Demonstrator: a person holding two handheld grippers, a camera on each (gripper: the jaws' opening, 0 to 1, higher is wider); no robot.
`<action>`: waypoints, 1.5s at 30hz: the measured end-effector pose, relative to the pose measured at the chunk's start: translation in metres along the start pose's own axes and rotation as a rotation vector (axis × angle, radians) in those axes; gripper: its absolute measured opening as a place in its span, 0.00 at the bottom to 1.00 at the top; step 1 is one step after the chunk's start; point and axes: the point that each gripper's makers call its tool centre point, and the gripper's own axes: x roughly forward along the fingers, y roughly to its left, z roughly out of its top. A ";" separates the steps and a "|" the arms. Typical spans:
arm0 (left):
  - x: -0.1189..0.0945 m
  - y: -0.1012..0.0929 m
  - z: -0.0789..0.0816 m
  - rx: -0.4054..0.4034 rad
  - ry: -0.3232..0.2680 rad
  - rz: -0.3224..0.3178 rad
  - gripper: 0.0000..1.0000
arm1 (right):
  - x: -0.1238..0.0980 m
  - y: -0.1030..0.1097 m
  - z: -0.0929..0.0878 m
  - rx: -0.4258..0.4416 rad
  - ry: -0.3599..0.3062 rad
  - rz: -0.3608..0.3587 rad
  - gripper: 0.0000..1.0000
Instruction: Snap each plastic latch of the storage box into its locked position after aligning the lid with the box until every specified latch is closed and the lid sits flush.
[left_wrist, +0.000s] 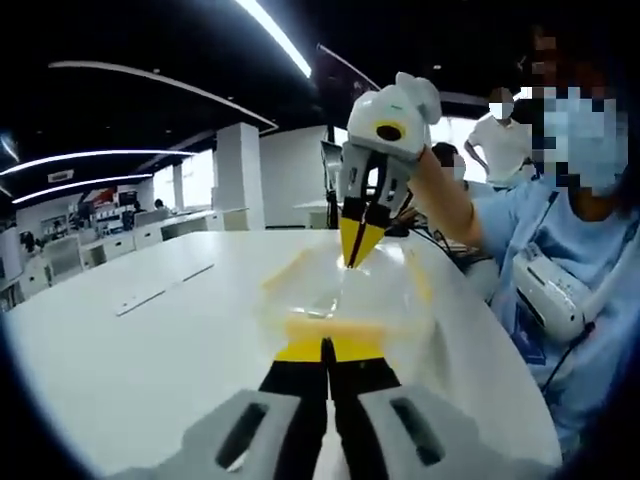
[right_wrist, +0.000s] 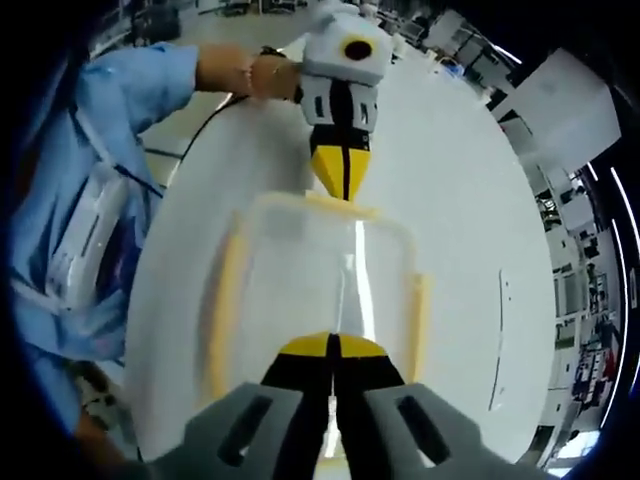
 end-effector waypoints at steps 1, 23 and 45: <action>0.000 0.000 -0.001 -0.007 -0.011 0.001 0.00 | 0.000 0.001 -0.001 0.001 -0.002 -0.001 0.00; 0.000 -0.001 0.001 0.046 -0.007 -0.055 0.00 | 0.000 -0.002 -0.005 -0.005 -0.009 -0.042 0.00; 0.000 0.003 0.006 0.086 -0.003 -0.017 0.00 | -0.001 -0.004 0.005 0.037 -0.014 -0.093 0.00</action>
